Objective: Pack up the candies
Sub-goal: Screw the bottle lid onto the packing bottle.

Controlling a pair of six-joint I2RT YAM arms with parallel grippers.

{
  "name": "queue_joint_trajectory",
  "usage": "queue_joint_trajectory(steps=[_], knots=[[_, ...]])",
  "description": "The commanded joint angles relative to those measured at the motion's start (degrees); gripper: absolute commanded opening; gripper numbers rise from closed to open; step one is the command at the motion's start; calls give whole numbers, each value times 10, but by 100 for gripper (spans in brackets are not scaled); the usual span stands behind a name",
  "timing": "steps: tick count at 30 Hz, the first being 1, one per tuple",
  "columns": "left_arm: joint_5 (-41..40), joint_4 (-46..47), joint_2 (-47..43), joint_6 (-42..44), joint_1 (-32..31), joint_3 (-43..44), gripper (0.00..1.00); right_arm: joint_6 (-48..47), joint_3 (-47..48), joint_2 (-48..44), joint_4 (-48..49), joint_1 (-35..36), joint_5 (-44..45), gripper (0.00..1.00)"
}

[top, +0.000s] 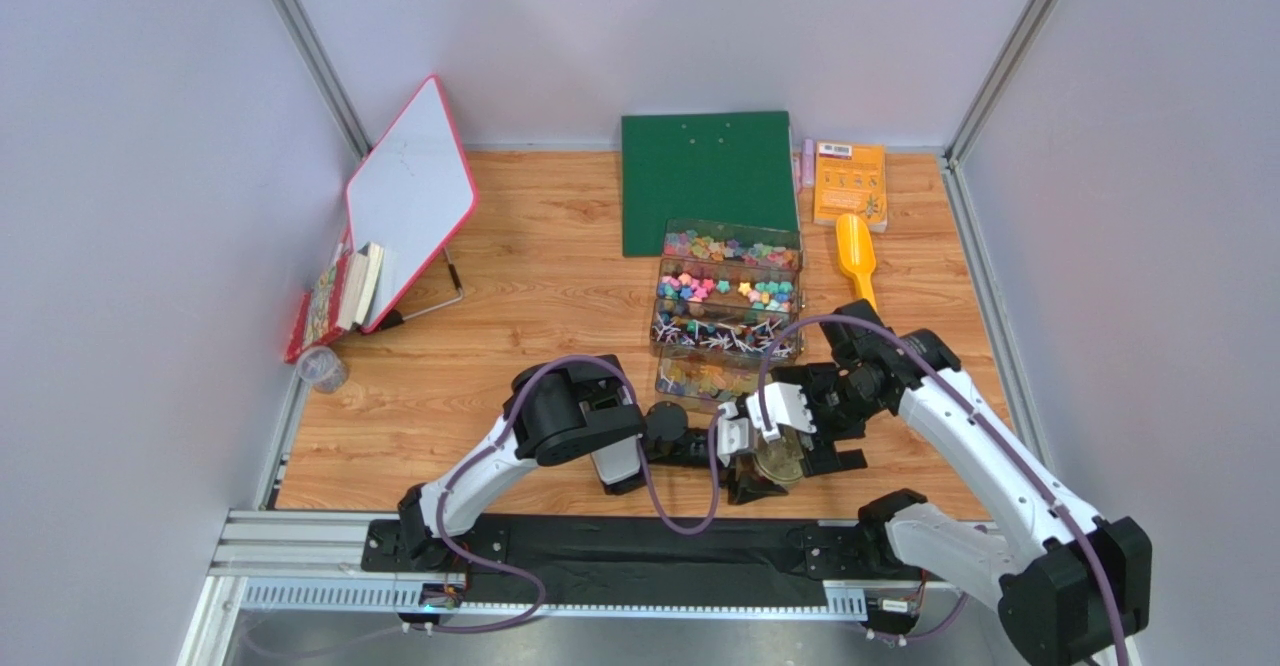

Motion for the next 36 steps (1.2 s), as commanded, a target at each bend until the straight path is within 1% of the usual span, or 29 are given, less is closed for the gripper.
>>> queue_joint_trajectory(steps=[1,9,20,23,32,36], knots=[[-42,-224,78,60,11,-31,0,-2,21,36,14,17,-59,100],[-46,-227,84,68,10,-27,0,-9,5,58,37,47,-62,100],[-57,-228,82,73,12,-28,0,-4,-13,82,39,63,-68,100],[-60,-230,83,70,13,-27,0,-4,-19,74,28,63,-62,100],[-62,-237,90,60,24,-19,0,-22,-73,1,-5,63,-18,100],[-66,-240,90,55,32,-18,0,-15,-92,-21,1,63,2,100]])
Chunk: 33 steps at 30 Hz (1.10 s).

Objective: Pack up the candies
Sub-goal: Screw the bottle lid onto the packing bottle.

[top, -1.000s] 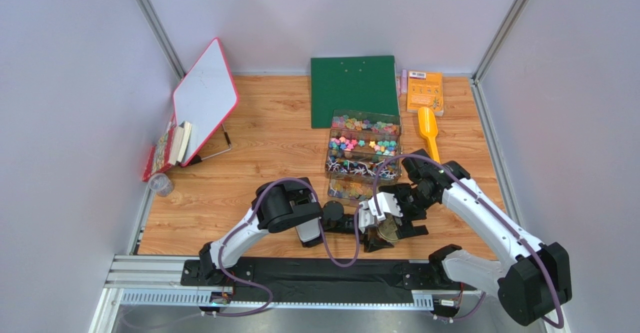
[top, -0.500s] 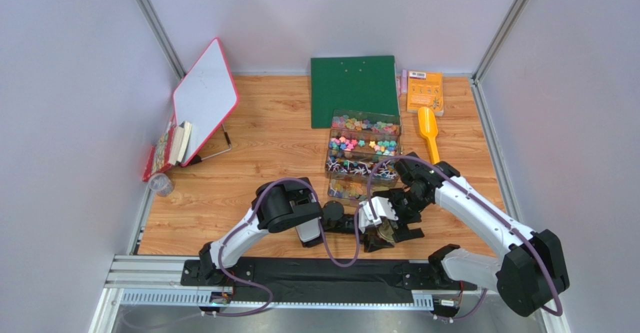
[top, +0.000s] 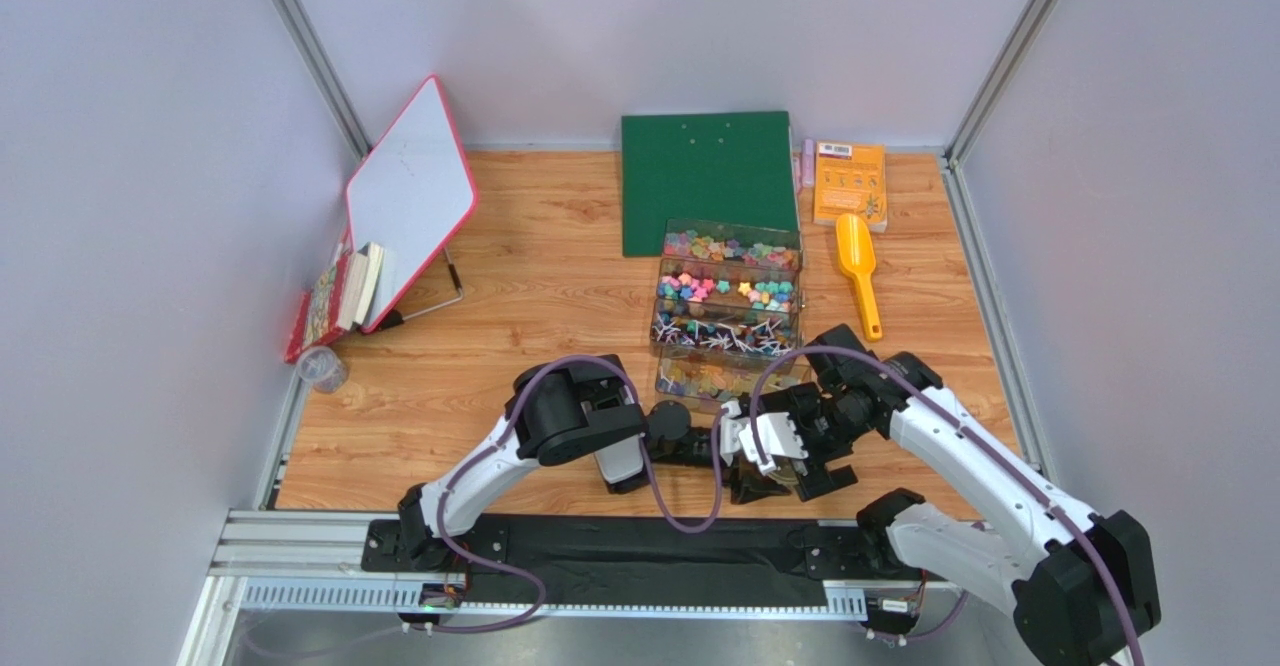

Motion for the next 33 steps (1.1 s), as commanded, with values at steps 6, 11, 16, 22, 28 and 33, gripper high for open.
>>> queue_joint_trajectory(steps=[6,11,16,22,28,33], knots=[[-66,-241,81,53,32,-30,0,8,-21,-6,-55,3,52,99],[-67,-242,84,53,33,-29,0,-10,-21,-19,-66,-1,75,98],[-68,-245,83,57,33,-29,0,-20,-20,-40,-78,-3,90,98],[-60,-261,79,70,32,-27,0,-4,25,-46,-78,-29,94,99],[-52,-267,80,72,31,-25,0,1,77,-5,-66,-30,25,100],[-53,-268,82,76,31,-23,0,-10,90,41,-52,-29,-15,100]])
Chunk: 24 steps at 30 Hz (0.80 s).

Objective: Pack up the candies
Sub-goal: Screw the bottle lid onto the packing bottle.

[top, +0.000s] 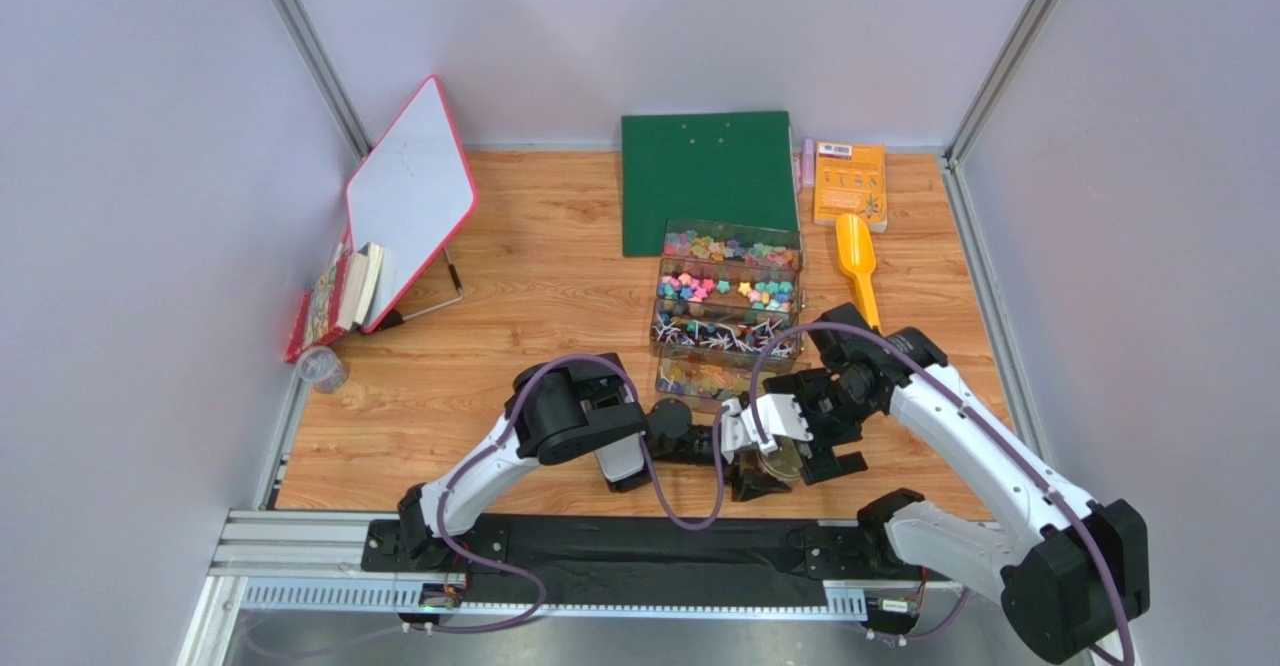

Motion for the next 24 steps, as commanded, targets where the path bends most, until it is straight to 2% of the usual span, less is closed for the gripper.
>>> queue_joint_trajectory(steps=[1,12,24], knots=[[-51,-261,81,75,27,-27,0,-11,22,26,16,-2,-59,100],[-57,-262,82,75,28,-26,0,-36,10,66,31,15,-77,100],[-59,-261,85,76,28,-26,0,-31,-43,36,69,18,-61,100]])
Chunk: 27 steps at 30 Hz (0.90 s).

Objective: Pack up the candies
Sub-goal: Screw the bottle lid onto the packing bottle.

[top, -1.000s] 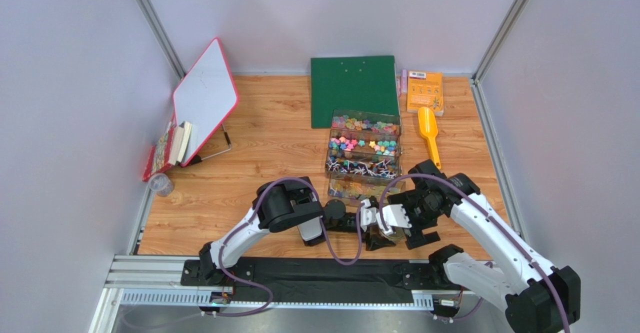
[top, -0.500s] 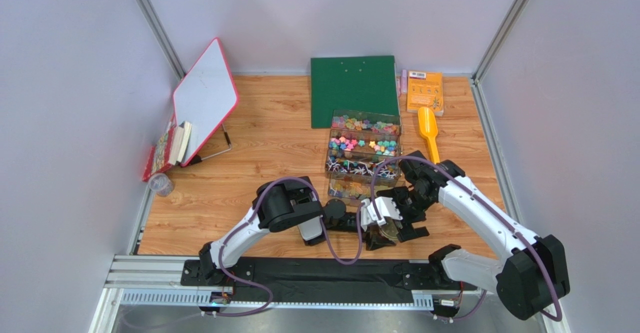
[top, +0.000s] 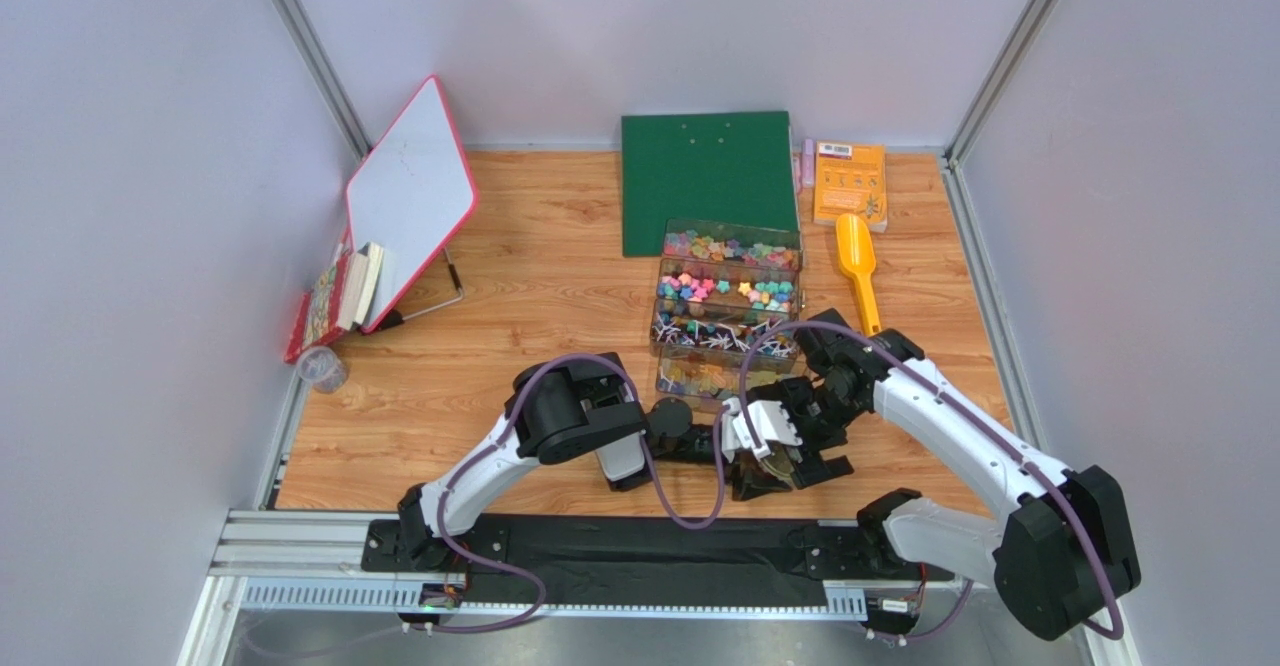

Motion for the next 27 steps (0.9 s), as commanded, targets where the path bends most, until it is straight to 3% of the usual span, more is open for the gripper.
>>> queue_joint_trajectory(steps=[1,15,18,22,27], knots=[[-61,-259,84,76,26,-30,0,-5,-14,-23,16,5,-9,100],[-60,-268,88,81,26,-25,0,33,-17,-51,1,4,-18,100],[-61,-269,88,82,27,-25,0,46,-18,-48,1,4,-24,95],[-61,-269,87,80,26,-25,0,72,-21,-34,1,4,-26,79],[-71,-268,85,78,26,-26,0,104,-32,-13,2,5,-10,72]])
